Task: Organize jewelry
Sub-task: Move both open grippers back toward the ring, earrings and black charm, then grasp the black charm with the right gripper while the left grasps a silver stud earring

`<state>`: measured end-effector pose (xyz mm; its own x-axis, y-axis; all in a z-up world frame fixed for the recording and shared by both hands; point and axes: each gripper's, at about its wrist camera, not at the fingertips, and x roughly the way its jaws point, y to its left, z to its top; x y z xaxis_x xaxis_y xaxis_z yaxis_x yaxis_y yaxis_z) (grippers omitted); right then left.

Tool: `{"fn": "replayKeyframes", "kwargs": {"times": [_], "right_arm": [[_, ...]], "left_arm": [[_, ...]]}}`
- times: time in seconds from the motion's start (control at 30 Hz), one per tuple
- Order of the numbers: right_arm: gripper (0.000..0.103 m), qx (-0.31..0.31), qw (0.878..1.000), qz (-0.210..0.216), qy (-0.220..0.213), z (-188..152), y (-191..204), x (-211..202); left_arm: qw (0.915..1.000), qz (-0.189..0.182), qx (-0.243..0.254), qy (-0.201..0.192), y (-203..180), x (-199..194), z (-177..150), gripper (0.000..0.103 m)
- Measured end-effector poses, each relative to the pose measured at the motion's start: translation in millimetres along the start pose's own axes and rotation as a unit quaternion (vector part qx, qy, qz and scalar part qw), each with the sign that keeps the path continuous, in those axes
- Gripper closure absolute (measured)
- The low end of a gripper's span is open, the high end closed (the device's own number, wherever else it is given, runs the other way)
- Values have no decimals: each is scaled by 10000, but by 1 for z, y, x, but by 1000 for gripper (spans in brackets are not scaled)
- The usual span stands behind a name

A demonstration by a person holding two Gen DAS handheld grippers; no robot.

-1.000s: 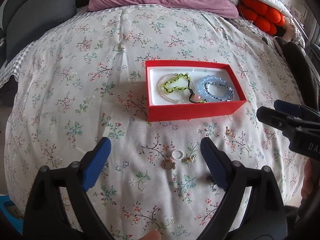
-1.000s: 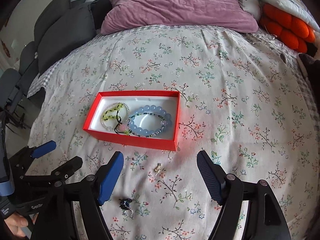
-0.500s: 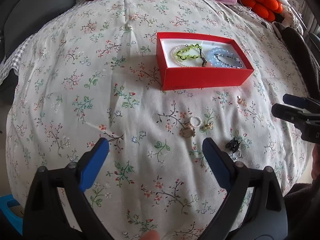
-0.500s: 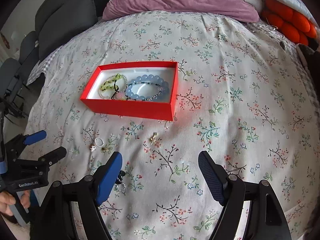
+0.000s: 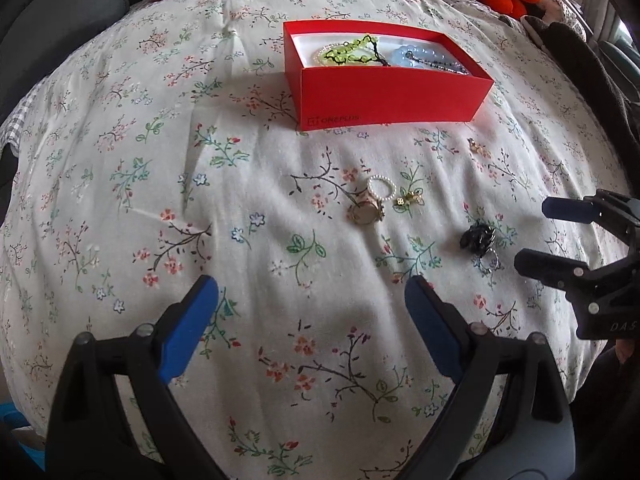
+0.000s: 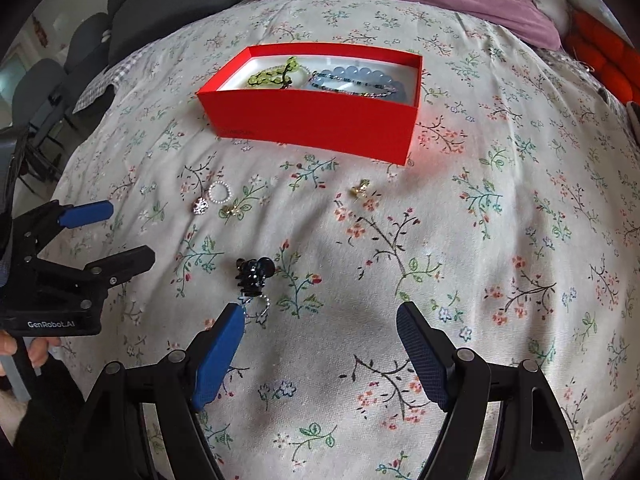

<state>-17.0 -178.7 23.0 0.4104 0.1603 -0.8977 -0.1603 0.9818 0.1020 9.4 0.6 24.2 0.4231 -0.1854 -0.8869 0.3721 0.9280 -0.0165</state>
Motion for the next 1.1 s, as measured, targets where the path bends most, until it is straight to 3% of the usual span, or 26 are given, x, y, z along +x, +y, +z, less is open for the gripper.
{"fn": "replayKeyframes", "kwargs": {"times": [0.3,0.37,0.57,0.8,0.93,1.1], "right_arm": [[27,-445,9980,116,-443,2,20,11],[34,-523,9976,149,-419,3,25,14],[42,-665,9969,122,-390,5,34,24],[55,-696,9967,94,-409,9,39,29],[75,-722,9965,186,-371,12,41,32],[77,-730,9963,263,-364,14,42,32]], "left_arm": [[9977,-303,532,-273,-17,14,-1,13],[9971,-389,583,-287,-18,17,0,19],[9953,-704,556,-373,-15,22,5,31],[9948,-743,542,-434,-18,27,12,42],[9948,-727,563,-434,-21,28,14,46],[9950,-673,588,-446,-25,28,16,60]]}}
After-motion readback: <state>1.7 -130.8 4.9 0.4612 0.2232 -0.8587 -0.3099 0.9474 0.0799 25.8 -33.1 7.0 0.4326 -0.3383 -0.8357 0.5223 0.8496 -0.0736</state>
